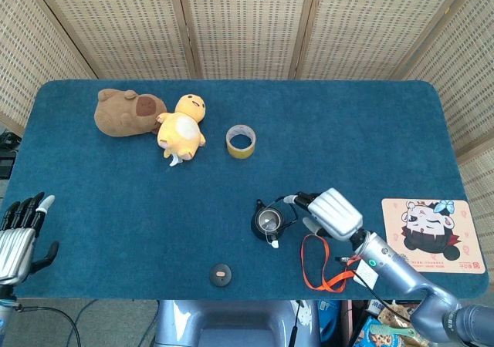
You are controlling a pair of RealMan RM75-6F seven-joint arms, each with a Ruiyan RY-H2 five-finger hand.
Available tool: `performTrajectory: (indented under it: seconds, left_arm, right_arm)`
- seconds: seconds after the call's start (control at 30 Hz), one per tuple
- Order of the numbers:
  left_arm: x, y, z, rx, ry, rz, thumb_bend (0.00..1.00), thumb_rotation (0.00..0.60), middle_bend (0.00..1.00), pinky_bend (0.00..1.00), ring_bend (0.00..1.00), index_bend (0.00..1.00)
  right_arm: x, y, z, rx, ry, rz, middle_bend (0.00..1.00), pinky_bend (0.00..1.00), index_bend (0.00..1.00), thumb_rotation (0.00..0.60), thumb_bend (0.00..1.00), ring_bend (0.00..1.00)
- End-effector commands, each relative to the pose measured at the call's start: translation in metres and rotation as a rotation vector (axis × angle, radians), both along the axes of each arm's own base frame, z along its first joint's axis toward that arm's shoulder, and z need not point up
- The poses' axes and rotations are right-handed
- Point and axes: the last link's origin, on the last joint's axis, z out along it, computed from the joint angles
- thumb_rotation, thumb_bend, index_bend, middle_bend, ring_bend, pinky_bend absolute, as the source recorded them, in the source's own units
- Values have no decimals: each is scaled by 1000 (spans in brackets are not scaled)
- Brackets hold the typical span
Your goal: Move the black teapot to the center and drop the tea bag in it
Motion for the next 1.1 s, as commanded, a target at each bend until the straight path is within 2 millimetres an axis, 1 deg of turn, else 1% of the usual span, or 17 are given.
performTrajectory:
  seconds: [0.03,0.23,0.33,0.47,0.53,0.73,0.97,1.1]
  left_arm:
    - [-4,-2,-2,5,6,16,429,600,0,0,0,0]
    - [-9,-6,-3,37,-5,27,430,600,0,0,0,0]
    - [-11,-7,-3,55,-4,23,430,600,0,0,0,0]
    - [-9,-8,-5,50,-11,-5,429,600,0,0,0,0]
    - [-5,-6,-4,54,0,-45,429,600,0,0,0,0]
    - [1,-6,-6,50,-5,-87,430,600,0,0,0,0]
    - [7,-6,-16,17,-14,-147,430,600,0,0,0,0]
    - [11,-7,-20,-5,-21,-177,429,600,0,0,0,0]
  right_arm:
    - [-16,2,20,-93,-39,-101,366,663,273,600,542,485]
    - [-39,11,37,-201,-51,-202,289,559,274,600,526,372]
    - [-51,20,45,-255,-70,-253,265,533,274,600,523,345]
    - [-67,33,52,-320,-56,-290,263,518,273,600,523,337]
    - [-75,41,55,-355,-48,-312,263,509,273,600,523,336]
    - [-84,52,60,-391,-53,-345,263,509,274,600,523,336]
    - [-101,75,68,-444,-37,-397,263,509,273,600,523,336]
    - [-103,83,68,-447,-35,-398,263,508,273,600,522,335]
